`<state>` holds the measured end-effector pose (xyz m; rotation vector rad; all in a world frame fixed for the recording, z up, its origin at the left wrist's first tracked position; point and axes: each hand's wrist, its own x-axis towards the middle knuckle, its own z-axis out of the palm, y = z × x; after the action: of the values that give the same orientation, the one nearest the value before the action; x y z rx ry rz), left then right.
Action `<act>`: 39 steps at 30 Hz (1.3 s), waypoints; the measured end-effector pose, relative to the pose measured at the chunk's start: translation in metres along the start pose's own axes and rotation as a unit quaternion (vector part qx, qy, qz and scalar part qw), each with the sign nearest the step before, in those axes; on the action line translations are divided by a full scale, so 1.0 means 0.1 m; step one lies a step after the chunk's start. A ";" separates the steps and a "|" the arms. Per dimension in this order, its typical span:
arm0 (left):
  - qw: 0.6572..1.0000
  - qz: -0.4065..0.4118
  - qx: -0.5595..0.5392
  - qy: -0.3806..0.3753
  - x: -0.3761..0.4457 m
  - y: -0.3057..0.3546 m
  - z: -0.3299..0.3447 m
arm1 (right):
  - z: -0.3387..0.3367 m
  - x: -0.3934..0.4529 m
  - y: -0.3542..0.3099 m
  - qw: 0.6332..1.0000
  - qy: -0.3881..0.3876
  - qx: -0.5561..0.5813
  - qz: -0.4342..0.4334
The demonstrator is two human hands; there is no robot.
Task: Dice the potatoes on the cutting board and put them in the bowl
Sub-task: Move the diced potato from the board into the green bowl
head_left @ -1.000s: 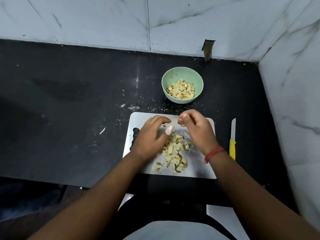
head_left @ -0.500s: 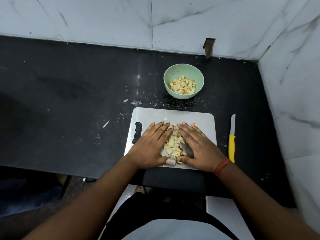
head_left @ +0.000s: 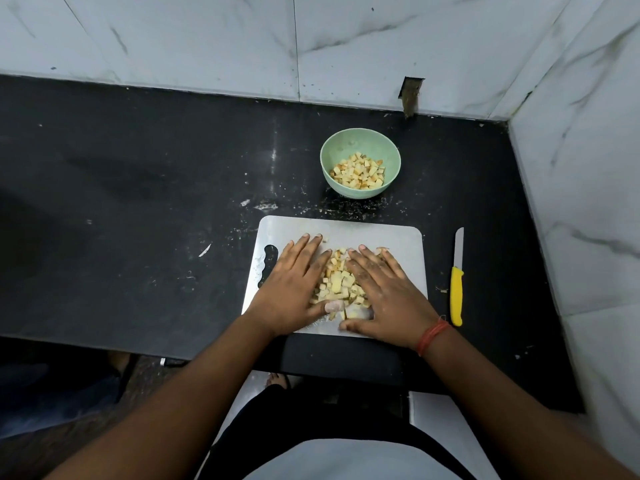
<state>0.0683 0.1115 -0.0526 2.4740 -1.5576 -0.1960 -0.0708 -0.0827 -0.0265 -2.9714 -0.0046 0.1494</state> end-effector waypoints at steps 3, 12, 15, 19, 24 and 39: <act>1.000 0.001 -0.015 -0.004 0.04 -0.01 0.03 | 0.02 0.05 0.00 0.997 0.054 0.025 0.043; 0.999 -0.039 -0.018 -0.015 0.04 0.02 -0.03 | 0.00 -0.01 0.13 0.996 0.016 0.019 0.085; 0.999 -0.015 -0.029 -0.017 0.11 0.06 -0.02 | 0.01 0.09 0.08 1.000 -0.006 0.021 0.020; 1.000 0.005 -0.023 0.011 0.19 0.09 0.05 | 0.08 0.27 0.06 0.999 0.021 0.007 -0.024; 0.994 0.013 -0.047 0.096 0.26 0.10 0.14 | 0.14 0.37 0.11 0.993 0.100 0.066 -0.014; 0.963 -0.084 -0.229 0.112 0.54 0.09 -0.09 | -0.08 0.59 0.08 0.973 0.155 0.158 0.063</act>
<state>0.0861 0.0598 -0.0420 2.1688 -1.0675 -0.2588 -0.0117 -0.0914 -0.0257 -2.6423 0.2261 -0.2743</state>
